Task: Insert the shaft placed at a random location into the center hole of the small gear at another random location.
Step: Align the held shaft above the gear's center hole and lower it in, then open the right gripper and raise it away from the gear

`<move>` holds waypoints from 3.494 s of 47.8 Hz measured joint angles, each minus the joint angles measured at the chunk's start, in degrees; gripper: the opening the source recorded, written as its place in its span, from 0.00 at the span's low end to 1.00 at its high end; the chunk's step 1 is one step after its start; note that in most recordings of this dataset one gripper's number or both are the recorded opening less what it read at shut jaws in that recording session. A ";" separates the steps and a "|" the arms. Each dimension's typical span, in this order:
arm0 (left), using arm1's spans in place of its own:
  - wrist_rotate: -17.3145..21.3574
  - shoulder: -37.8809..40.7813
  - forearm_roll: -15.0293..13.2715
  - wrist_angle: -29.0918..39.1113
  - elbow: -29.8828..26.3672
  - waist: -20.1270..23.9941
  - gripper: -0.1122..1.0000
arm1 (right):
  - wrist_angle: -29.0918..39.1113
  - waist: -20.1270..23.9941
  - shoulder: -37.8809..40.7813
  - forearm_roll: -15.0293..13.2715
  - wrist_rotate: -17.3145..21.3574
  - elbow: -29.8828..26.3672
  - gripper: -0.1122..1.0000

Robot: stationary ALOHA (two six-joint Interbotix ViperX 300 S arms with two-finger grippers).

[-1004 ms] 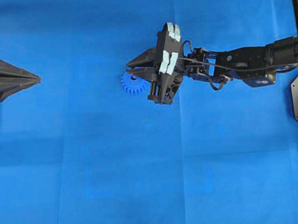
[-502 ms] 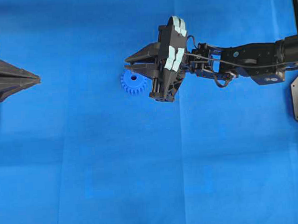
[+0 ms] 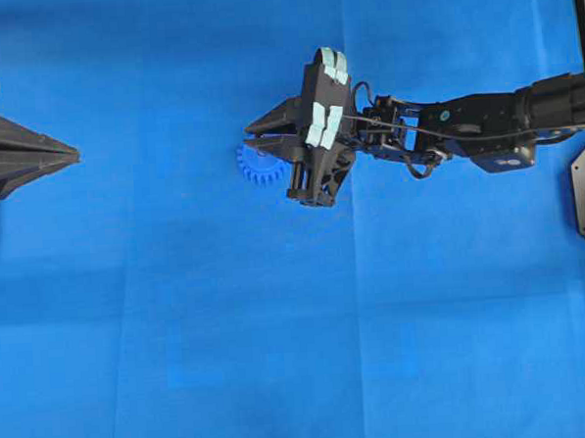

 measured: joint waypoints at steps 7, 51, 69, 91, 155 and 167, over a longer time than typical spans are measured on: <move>0.09 0.00 0.00 -0.09 0.00 0.00 0.10 | -0.09 0.09 0.18 0.18 0.00 0.00 0.12; 0.09 0.00 -0.09 0.00 0.09 0.00 0.10 | -1.14 0.26 4.92 1.49 0.18 -0.26 0.12; 0.18 0.00 -0.09 0.00 0.09 0.00 0.10 | -0.97 0.26 5.01 1.49 0.09 -0.26 0.13; 0.18 -0.09 0.00 0.00 0.18 0.00 0.10 | 1.76 0.35 3.08 1.58 0.18 -0.35 0.92; 0.09 -0.18 0.00 0.00 0.44 0.00 0.10 | 9.93 0.70 -22.76 1.32 0.09 13.27 0.87; 0.09 -0.26 0.00 0.09 0.35 0.00 0.10 | 10.72 0.70 -32.78 1.49 0.09 21.18 0.87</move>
